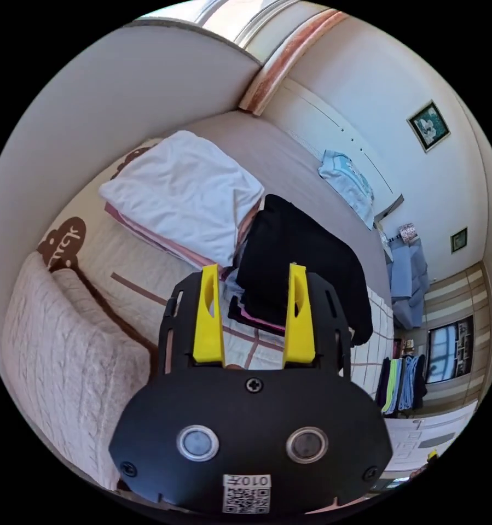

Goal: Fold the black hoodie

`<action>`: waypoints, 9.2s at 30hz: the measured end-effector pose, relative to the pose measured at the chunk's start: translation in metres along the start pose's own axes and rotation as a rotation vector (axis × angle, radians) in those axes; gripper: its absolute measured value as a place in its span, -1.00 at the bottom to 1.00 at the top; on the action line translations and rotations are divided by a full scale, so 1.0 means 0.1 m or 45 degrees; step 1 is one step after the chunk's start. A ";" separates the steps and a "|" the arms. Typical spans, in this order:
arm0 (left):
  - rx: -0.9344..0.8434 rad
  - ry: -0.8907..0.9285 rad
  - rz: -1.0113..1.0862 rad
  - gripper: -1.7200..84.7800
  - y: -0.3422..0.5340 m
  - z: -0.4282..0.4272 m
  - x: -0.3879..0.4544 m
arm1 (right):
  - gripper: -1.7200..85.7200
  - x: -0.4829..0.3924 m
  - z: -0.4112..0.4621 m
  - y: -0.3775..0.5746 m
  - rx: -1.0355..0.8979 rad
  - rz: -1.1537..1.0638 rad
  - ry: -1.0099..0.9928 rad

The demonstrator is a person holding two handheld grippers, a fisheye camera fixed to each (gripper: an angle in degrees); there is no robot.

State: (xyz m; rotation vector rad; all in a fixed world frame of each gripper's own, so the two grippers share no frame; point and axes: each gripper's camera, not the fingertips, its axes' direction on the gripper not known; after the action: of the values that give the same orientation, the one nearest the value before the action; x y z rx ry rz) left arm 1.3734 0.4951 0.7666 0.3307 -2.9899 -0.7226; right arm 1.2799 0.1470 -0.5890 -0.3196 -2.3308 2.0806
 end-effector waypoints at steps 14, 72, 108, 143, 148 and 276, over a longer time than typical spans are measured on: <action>0.184 -0.053 0.864 -0.84 0.35 -0.47 2.08 | -0.87 0.22 -0.05 -0.88 -0.049 -0.039 -0.038; -0.755 0.467 0.393 -0.83 2.72 1.00 3.64 | -0.87 1.75 1.21 -4.58 -0.501 -0.864 -0.505; -0.744 -0.214 0.801 -0.67 2.04 2.99 3.17 | -0.88 1.83 1.78 -6.16 -0.606 -1.089 0.127; -0.862 -0.159 1.480 -0.96 2.64 2.73 4.09 | -0.89 1.92 1.76 -4.91 -0.625 -0.441 0.452; -0.916 -0.078 1.372 -0.96 2.53 2.84 4.08 | -0.81 1.72 2.05 -4.86 -0.584 -0.662 0.581; -1.383 -0.024 1.487 -0.82 5.52 2.32 4.85 | -0.87 3.85 0.88 -1.19 -1.044 0.103 0.221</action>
State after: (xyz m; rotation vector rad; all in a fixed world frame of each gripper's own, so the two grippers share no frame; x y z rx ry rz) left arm 0.7700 0.9726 0.8101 -1.2562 -1.7417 -1.7555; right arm 0.8731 0.1068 -0.5346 -0.5606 -2.9508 0.9467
